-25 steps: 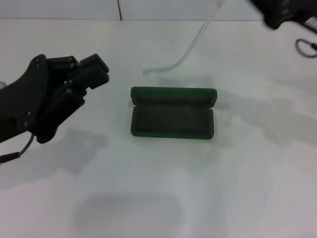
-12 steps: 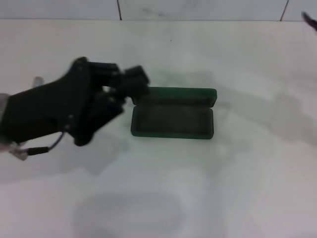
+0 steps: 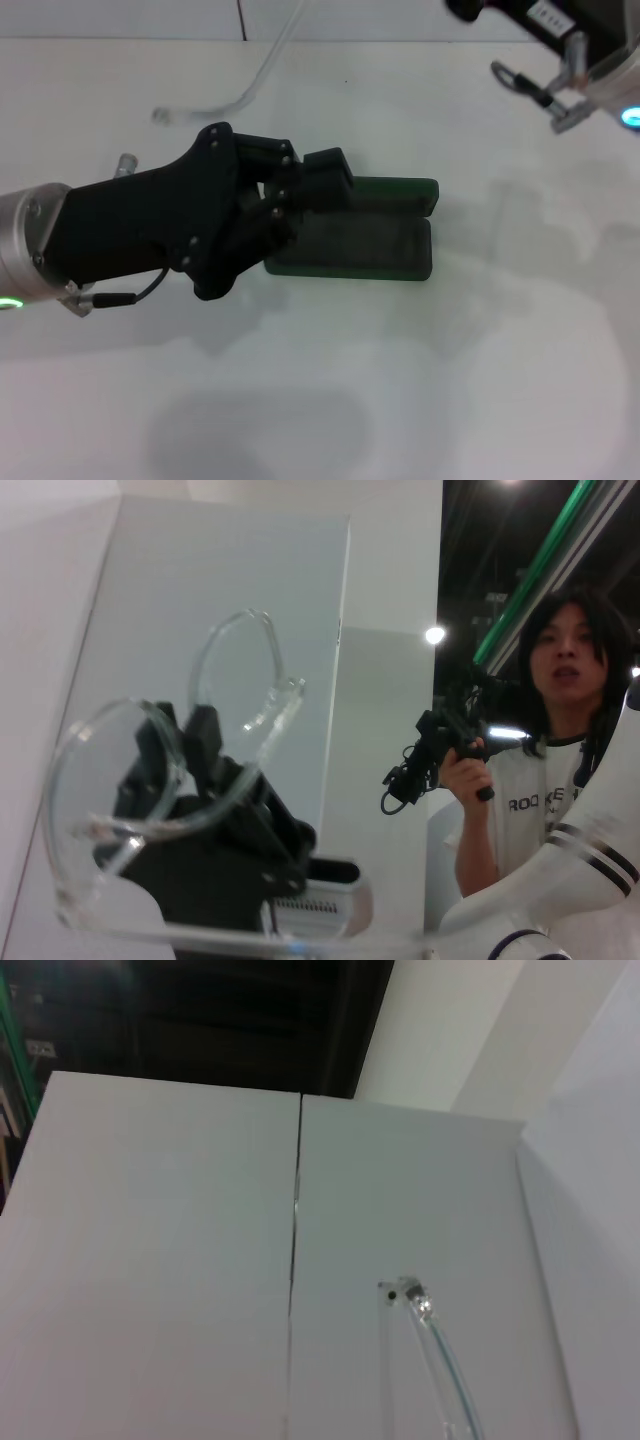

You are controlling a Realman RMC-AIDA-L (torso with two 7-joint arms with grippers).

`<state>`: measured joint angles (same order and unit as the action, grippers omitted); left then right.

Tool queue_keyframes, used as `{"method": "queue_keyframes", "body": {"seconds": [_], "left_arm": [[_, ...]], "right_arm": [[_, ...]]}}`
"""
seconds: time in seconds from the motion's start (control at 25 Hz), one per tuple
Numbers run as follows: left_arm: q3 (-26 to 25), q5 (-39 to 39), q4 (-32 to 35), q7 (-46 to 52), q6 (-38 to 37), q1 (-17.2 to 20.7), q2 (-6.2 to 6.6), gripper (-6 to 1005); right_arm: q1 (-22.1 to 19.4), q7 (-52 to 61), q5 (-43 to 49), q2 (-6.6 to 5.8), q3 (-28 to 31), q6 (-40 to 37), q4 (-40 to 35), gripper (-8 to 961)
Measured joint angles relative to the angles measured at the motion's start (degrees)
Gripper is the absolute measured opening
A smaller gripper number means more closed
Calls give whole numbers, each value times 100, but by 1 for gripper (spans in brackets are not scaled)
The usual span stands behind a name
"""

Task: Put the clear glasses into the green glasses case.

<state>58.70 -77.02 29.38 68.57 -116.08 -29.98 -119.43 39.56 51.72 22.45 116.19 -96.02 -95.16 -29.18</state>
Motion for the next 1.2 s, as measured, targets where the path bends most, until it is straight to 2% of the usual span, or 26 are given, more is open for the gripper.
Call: {"method": "queue_keyframes", "body": {"seconds": [0.2,1.2], "left_arm": [[-16,15,13,-57,3,-9,-2,82],[-17,309,-71,-301,8,65,-9,82]], "right_arm": [[-19,-26,-143,-1,-324,9,9,114],[-111,-24,-129,0,-750,272,97,115]]}}
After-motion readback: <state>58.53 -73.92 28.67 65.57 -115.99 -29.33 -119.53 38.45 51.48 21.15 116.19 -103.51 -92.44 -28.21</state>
